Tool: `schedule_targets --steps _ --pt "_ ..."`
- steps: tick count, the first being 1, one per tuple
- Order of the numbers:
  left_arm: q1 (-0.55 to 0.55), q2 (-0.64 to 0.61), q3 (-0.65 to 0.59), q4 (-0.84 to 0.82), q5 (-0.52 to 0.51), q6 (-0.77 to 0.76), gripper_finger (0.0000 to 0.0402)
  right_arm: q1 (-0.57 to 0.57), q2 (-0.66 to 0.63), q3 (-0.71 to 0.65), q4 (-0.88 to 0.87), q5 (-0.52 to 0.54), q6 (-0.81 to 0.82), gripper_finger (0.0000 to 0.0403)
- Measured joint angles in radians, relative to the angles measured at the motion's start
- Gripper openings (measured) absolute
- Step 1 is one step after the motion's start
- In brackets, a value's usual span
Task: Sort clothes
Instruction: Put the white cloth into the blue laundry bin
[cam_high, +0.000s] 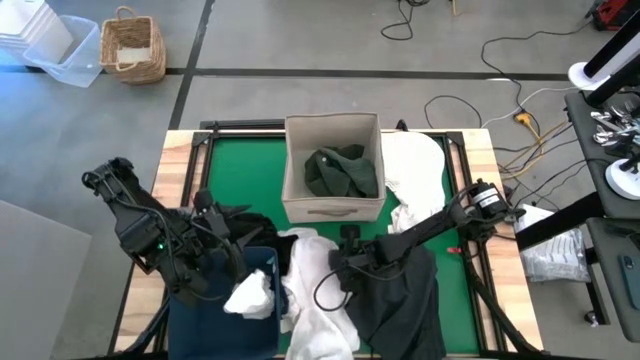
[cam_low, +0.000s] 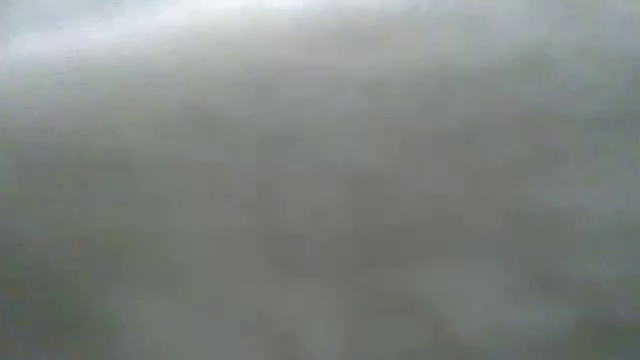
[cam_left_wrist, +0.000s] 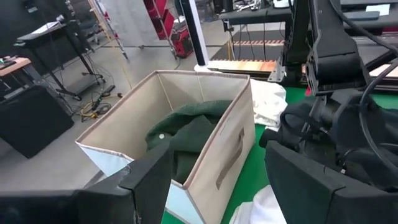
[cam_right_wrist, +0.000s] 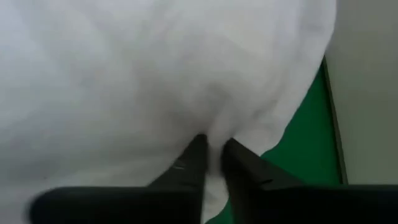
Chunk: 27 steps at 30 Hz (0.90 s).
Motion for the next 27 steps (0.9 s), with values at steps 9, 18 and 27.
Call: schedule_targets --steps 9,18,27 --pt "0.000 0.000 0.000 0.001 -0.012 -0.008 0.0233 0.000 -0.049 -0.003 0.026 0.001 -0.056 0.0011" --pt "0.000 0.000 0.000 0.001 0.036 -0.008 0.0233 0.010 -0.229 -0.024 0.029 -0.007 -0.128 0.0009" --pt "0.000 0.039 -0.001 0.022 0.055 0.015 0.0233 0.010 -0.407 -0.030 0.087 -0.112 -0.236 0.0009"
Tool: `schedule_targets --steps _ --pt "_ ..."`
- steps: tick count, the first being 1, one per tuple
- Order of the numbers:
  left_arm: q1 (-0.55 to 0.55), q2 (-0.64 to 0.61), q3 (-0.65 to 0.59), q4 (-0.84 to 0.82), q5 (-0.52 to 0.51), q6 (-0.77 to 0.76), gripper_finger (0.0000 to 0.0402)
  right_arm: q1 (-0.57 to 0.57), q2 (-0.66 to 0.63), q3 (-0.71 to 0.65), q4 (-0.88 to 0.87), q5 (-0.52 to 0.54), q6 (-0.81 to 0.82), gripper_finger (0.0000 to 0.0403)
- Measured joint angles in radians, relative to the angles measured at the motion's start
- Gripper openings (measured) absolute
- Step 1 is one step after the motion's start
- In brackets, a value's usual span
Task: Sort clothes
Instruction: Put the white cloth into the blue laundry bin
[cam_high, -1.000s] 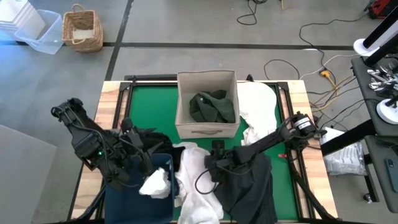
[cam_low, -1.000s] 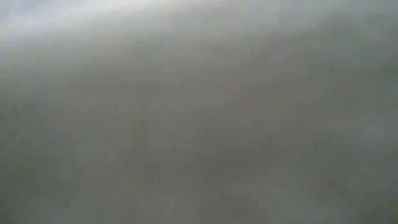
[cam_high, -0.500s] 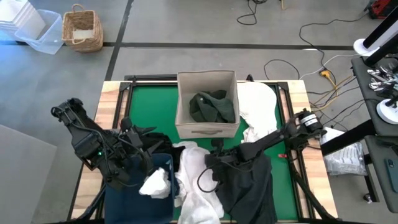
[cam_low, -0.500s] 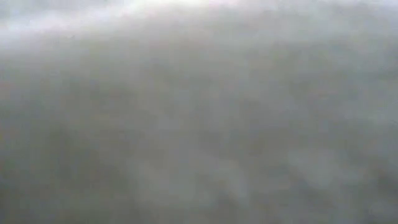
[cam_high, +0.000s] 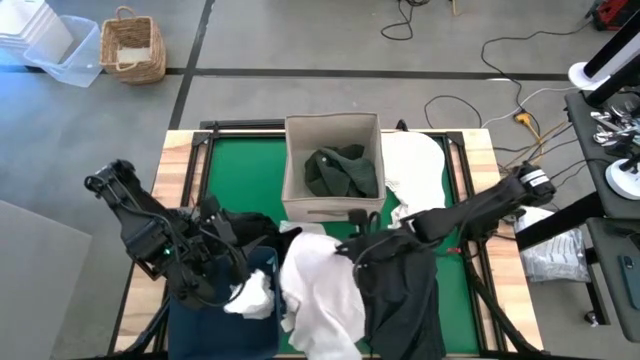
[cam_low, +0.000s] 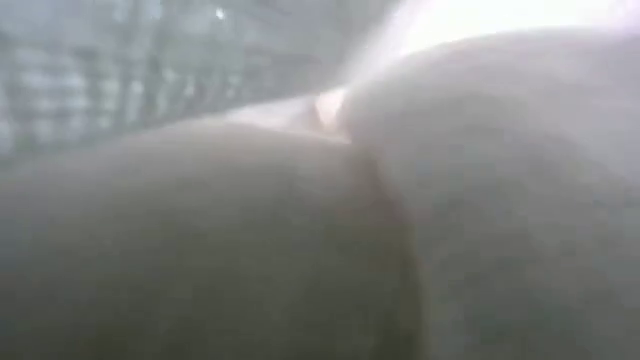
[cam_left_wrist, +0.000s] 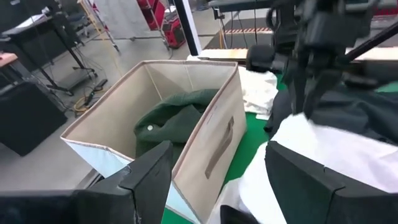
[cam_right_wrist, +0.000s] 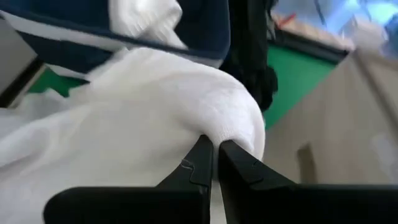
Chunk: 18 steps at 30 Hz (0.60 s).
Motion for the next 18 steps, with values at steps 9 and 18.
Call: schedule_targets --steps 9,18 --pt "0.001 0.033 0.019 0.034 -0.048 0.036 0.0233 0.000 -0.128 0.030 0.023 -0.080 -0.095 0.0009" --pt "0.002 0.030 0.039 0.038 -0.067 0.039 0.0233 0.000 -0.215 0.096 0.038 -0.180 -0.150 0.0009"
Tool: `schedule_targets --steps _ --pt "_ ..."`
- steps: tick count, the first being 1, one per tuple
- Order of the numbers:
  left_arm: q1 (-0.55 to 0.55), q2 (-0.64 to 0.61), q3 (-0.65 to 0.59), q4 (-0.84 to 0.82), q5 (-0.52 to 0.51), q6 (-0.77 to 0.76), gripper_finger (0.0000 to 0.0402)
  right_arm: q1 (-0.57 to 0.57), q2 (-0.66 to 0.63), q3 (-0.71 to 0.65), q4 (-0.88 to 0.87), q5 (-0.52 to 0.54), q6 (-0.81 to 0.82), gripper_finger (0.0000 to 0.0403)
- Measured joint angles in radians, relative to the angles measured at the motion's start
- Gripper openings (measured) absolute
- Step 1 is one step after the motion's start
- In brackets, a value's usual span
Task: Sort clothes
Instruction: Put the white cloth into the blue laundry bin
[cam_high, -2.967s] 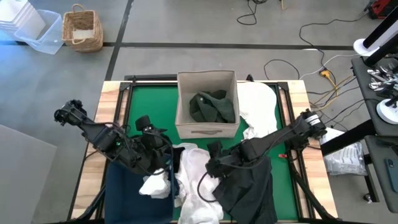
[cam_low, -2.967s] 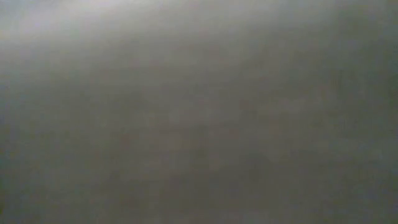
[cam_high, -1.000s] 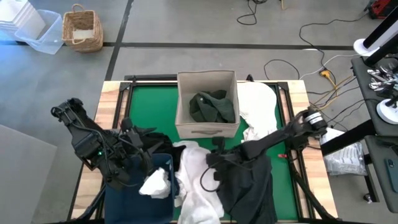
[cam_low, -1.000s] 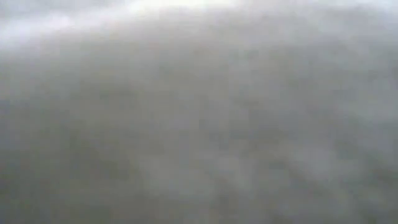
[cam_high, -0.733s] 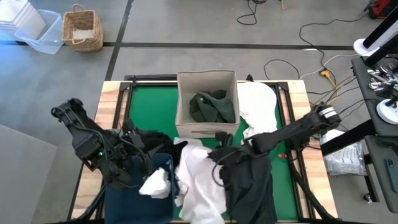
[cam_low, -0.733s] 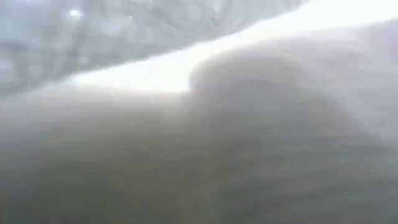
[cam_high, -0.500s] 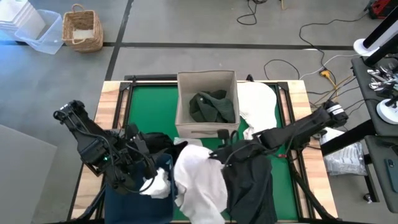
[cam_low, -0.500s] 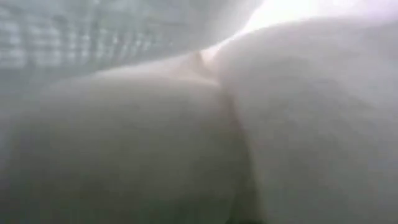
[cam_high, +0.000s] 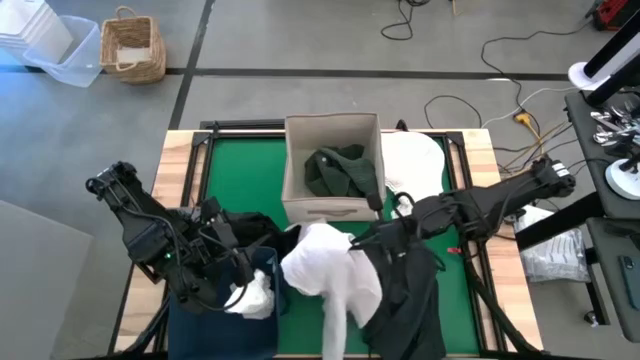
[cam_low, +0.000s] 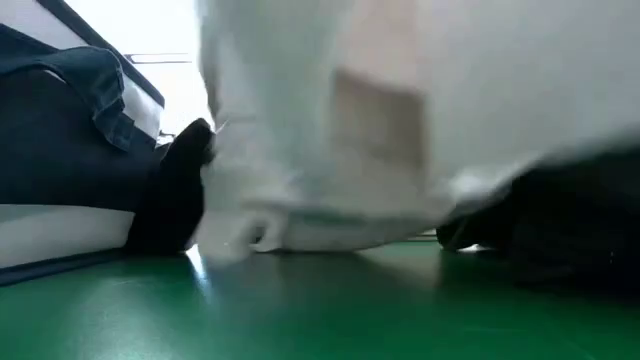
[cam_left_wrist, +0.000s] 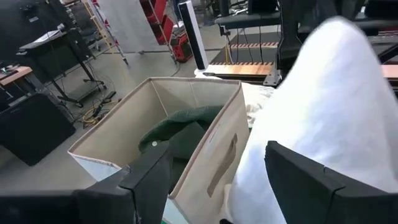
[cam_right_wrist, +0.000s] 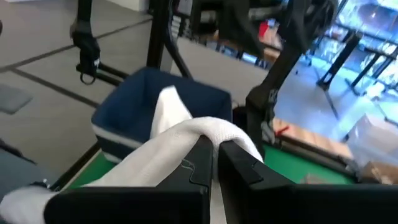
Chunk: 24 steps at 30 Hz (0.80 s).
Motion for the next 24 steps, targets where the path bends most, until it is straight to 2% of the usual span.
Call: schedule_targets --steps 3,9,24 --pt "0.000 0.000 0.000 0.000 0.000 0.000 0.0233 0.000 -0.003 0.032 -0.002 -0.005 -0.015 0.0009" --pt "0.000 0.000 0.000 0.001 0.000 0.000 0.0233 0.000 0.002 0.103 -0.003 -0.079 -0.032 0.0009" --pt "0.000 -0.003 0.000 0.006 0.005 0.034 0.0233 0.000 0.004 0.267 -0.058 -0.080 -0.069 0.0009"
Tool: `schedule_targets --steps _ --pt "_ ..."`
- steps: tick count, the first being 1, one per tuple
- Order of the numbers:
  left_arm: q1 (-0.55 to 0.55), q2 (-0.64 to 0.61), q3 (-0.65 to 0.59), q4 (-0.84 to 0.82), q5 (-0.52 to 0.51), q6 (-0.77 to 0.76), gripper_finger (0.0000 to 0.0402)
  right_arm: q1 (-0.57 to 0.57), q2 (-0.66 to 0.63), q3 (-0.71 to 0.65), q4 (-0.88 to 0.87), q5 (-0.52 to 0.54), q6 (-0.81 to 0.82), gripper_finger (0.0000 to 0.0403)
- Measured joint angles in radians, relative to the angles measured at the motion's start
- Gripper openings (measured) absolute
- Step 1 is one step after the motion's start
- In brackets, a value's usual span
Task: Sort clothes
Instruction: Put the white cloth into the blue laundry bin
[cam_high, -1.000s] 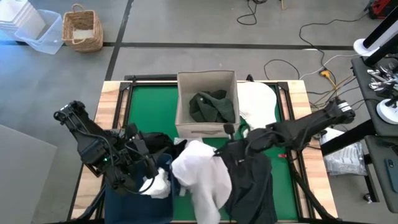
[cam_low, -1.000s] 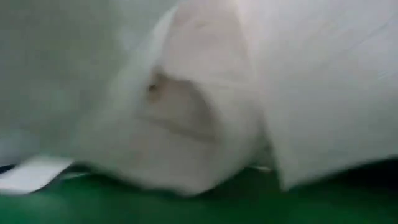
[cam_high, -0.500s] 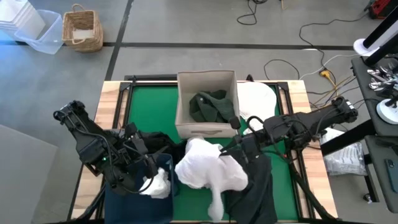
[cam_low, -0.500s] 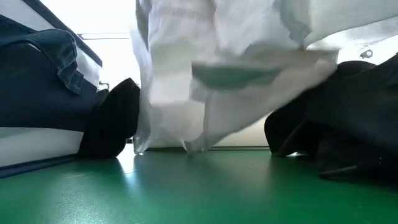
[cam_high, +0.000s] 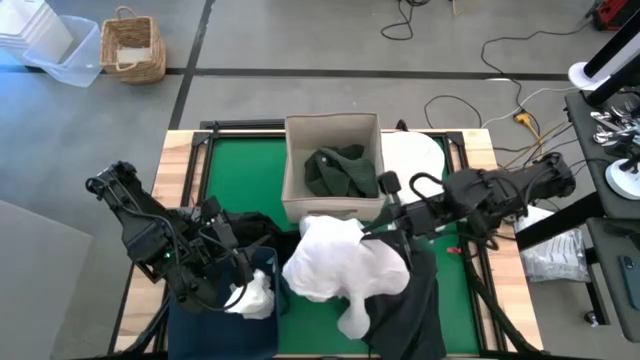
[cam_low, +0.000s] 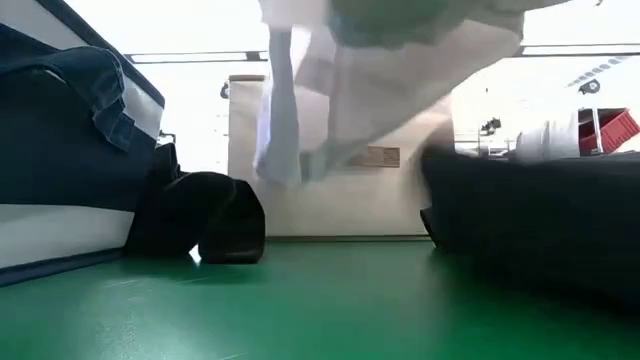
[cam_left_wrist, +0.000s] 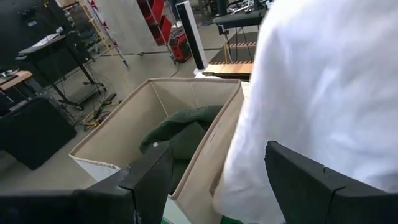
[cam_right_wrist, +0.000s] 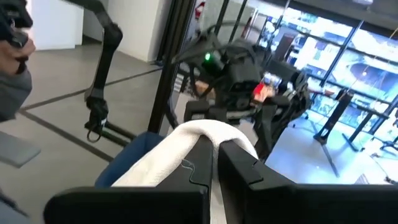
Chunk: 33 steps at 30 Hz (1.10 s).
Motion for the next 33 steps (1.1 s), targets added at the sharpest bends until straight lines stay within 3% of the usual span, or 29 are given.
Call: schedule_targets --steps 7,21,33 --pt "-0.001 -0.002 0.023 0.032 0.006 0.066 0.0233 0.000 0.000 0.071 -0.016 0.000 -0.021 0.0009" --pt "-0.001 -0.005 0.339 0.016 0.006 0.347 0.0233 0.000 0.042 0.242 -0.016 -0.046 0.047 0.0009" --pt "-0.001 -0.005 0.601 0.015 -0.029 0.434 0.0233 0.000 0.246 0.504 -0.018 -0.077 0.108 0.0009"
